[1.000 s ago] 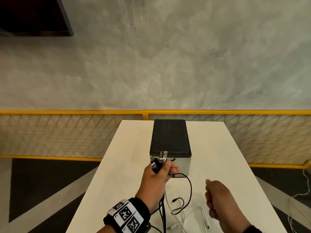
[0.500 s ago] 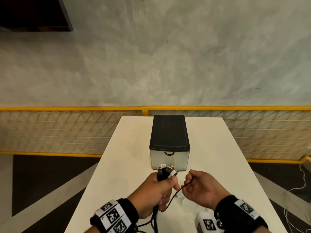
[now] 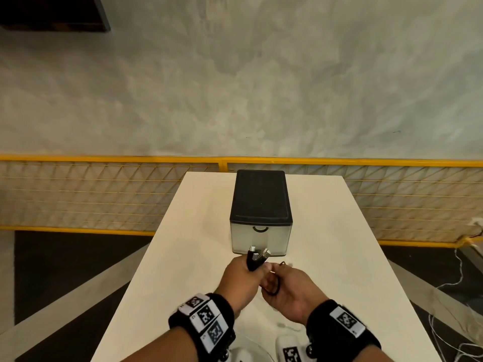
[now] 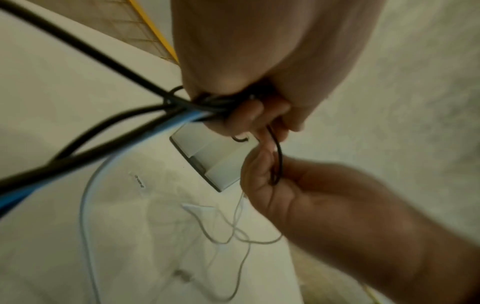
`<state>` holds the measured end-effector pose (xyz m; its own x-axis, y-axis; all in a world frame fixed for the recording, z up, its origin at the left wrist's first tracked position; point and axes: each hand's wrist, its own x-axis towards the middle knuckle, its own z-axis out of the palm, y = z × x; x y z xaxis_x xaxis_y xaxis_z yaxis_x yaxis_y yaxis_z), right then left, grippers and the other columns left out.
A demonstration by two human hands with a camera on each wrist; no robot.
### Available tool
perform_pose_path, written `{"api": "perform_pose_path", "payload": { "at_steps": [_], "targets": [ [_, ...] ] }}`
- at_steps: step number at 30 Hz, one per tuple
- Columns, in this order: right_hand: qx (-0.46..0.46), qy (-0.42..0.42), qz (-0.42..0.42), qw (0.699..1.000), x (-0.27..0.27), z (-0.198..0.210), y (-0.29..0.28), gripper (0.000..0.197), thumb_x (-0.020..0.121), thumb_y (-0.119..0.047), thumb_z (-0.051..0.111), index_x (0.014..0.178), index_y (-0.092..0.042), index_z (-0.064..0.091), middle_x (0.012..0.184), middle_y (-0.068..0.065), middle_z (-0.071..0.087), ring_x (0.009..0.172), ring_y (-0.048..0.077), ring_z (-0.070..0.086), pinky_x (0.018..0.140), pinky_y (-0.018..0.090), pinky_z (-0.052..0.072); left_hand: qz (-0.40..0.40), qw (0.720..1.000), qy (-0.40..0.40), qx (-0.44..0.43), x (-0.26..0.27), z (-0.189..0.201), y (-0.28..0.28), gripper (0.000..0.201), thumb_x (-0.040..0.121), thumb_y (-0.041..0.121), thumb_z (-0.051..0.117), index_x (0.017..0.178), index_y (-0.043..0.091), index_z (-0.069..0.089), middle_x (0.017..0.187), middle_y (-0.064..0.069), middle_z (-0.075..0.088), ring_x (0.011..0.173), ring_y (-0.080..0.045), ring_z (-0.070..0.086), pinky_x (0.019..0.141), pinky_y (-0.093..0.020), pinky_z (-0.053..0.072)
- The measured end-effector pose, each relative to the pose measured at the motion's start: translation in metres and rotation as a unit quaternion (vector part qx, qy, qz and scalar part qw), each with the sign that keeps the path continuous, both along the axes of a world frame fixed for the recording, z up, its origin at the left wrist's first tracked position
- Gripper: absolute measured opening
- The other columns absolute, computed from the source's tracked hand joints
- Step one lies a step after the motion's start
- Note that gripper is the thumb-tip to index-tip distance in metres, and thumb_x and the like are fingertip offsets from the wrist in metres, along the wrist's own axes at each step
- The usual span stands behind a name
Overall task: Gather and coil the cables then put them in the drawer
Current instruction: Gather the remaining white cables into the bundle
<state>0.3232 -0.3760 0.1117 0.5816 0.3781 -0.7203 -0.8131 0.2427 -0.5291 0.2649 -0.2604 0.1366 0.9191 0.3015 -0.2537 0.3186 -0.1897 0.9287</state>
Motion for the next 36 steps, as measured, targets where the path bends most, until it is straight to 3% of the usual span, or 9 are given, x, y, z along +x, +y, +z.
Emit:
{"api": "perform_pose_path", "payload": {
  "at_steps": [3, 5, 11, 16, 22, 25, 31, 33, 36],
  "targets": [
    [-0.004, -0.035, -0.002, 0.999, -0.003, 0.002, -0.005, 0.026, 0.098, -0.012, 0.041, 0.093, -0.004, 0.066, 0.077, 0.014, 0.072, 0.067, 0.022, 0.063, 0.075, 0.037, 0.048, -0.077, 0.996, 0.002, 0.055, 0.000, -0.010, -0.001, 0.014, 0.076, 0.036, 0.072, 0.087, 0.027, 0.074, 0.085, 0.006, 0.077, 0.081, -0.006, 0.072, 0.080, -0.029, 0.054],
    [-0.008, -0.042, 0.011, 0.999, -0.004, 0.005, -0.004, 0.019, 0.095, -0.015, 0.047, 0.101, -0.007, 0.064, 0.091, 0.015, 0.073, 0.078, 0.026, 0.064, 0.079, 0.041, 0.044, -0.091, 0.992, -0.008, 0.086, -0.004, -0.015, -0.002, 0.011, 0.077, 0.033, 0.072, 0.084, 0.024, 0.074, 0.083, 0.004, 0.077, 0.079, -0.008, 0.071, 0.076, -0.028, 0.053],
    [-0.030, -0.020, 0.070, 0.997, -0.006, 0.011, 0.006, 0.014, 0.091, -0.024, 0.057, 0.091, -0.016, 0.069, 0.077, 0.009, 0.068, 0.074, 0.025, 0.057, 0.083, 0.044, 0.038, -0.055, 0.998, 0.003, 0.028, -0.016, -0.030, -0.008, 0.009, 0.080, 0.013, 0.067, 0.083, 0.019, 0.072, 0.081, 0.001, 0.076, 0.076, -0.013, 0.069, 0.072, -0.027, 0.052],
    [0.018, -0.033, 0.044, 0.998, 0.011, 0.017, -0.005, 0.024, 0.102, -0.028, 0.038, 0.094, -0.017, 0.057, 0.097, 0.007, 0.076, 0.101, 0.023, 0.066, 0.083, 0.042, 0.043, -0.180, 0.982, 0.054, -0.002, -0.035, -0.027, 0.003, 0.011, 0.090, 0.009, 0.061, 0.081, 0.016, 0.060, 0.063, 0.009, 0.053, 0.038, 0.006, 0.043, 0.039, -0.006, 0.031],
    [0.014, -0.047, -0.011, 0.999, 0.022, 0.022, -0.019, 0.014, 0.100, -0.018, 0.042, 0.106, -0.015, 0.054, 0.064, 0.007, 0.065, 0.061, 0.023, 0.066, 0.067, 0.036, 0.050, -0.166, 0.978, 0.124, -0.034, -0.055, -0.032, 0.018, 0.005, 0.090, 0.025, 0.065, 0.086, 0.024, 0.063, 0.049, 0.014, 0.050, 0.036, -0.003, 0.034, 0.040, -0.016, 0.027],
    [-0.065, -0.146, 0.115, 0.981, 0.004, 0.023, -0.028, 0.016, 0.099, -0.020, 0.041, 0.101, -0.014, 0.056, 0.076, 0.011, 0.069, 0.073, 0.026, 0.069, 0.071, 0.037, 0.049, -0.078, 0.986, 0.122, -0.079, -0.055, -0.028, 0.032, 0.010, 0.089, 0.027, 0.063, 0.089, 0.018, 0.064, 0.057, 0.005, 0.045, 0.039, -0.008, 0.027, 0.042, -0.019, 0.021],
    [-0.219, -0.230, 0.490, 0.812, -0.053, 0.004, -0.079, 0.017, 0.087, -0.016, 0.048, 0.086, -0.021, 0.064, 0.096, 0.012, 0.077, 0.082, 0.017, 0.069, 0.065, 0.027, 0.050, -0.001, 0.995, 0.079, -0.064, -0.051, -0.013, 0.064, 0.025, 0.097, 0.029, 0.054, 0.101, 0.005, 0.060, 0.099, -0.014, 0.070, 0.043, -0.012, 0.029, 0.042, -0.022, 0.027],
    [-0.259, -0.273, 0.594, 0.711, -0.061, -0.008, -0.094, 0.019, 0.081, -0.025, 0.049, 0.078, -0.032, 0.067, 0.100, -0.002, 0.075, 0.090, 0.008, 0.063, 0.080, 0.025, 0.048, 0.028, 0.995, 0.062, -0.071, -0.048, -0.012, 0.068, 0.019, 0.097, 0.027, 0.055, 0.097, 0.008, 0.060, 0.093, -0.011, 0.070, 0.045, -0.013, 0.030, 0.042, -0.023, 0.028],
    [-0.325, -0.336, 0.680, 0.565, -0.065, -0.019, -0.101, 0.017, 0.085, -0.043, 0.051, 0.085, -0.051, 0.066, 0.107, -0.029, 0.063, 0.114, -0.003, 0.047, 0.113, 0.029, 0.014, 0.074, 0.991, 0.033, -0.111, -0.044, -0.012, 0.066, 0.015, 0.095, 0.020, 0.060, 0.084, 0.010, 0.059, 0.072, -0.008, 0.058, 0.045, -0.013, 0.029, 0.044, -0.023, 0.025]
  ]
}}
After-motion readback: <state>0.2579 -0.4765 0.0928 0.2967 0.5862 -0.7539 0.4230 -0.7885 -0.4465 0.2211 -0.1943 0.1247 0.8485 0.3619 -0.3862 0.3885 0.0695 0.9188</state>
